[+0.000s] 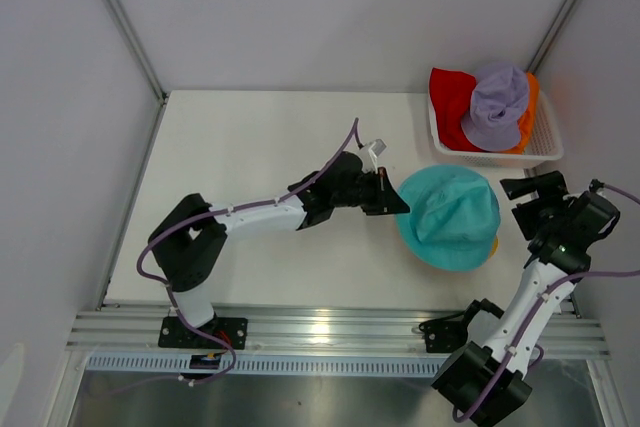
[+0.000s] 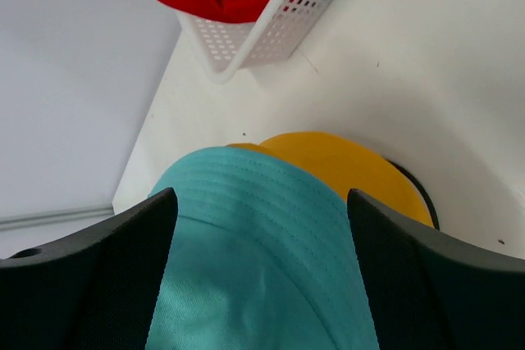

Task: Stack the hats

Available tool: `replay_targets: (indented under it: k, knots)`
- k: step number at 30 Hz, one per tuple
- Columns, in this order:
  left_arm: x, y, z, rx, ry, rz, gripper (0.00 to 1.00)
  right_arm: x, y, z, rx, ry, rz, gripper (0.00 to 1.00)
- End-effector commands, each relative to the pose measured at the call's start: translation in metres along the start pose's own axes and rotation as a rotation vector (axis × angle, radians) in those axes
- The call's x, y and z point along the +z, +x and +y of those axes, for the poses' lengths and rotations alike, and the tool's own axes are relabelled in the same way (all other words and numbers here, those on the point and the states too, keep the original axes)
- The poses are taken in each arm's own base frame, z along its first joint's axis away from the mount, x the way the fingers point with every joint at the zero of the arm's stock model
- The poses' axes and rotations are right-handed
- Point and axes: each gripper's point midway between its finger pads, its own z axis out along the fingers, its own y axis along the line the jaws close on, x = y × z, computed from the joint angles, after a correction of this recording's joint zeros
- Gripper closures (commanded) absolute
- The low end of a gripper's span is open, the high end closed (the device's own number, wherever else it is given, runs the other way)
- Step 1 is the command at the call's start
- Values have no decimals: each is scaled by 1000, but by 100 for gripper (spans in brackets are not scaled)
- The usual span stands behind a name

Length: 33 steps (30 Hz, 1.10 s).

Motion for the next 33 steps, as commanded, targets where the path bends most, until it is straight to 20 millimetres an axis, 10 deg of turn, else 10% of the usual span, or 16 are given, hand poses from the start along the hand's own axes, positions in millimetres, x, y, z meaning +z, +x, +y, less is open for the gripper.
replay_targets:
  k: [1, 17, 33]
  knots:
    - [-9, -21, -27, 40, 81, -48, 99, 5, -2, -17, 29, 52, -43, 13]
    - [8, -39, -30, 72, 35, -73, 99, 45, 39, -58, 190, -23, 31, 33]
    - [11, -33, -21, 59, 9, -52, 99, 28, 29, 14, 252, -289, 78, 20]
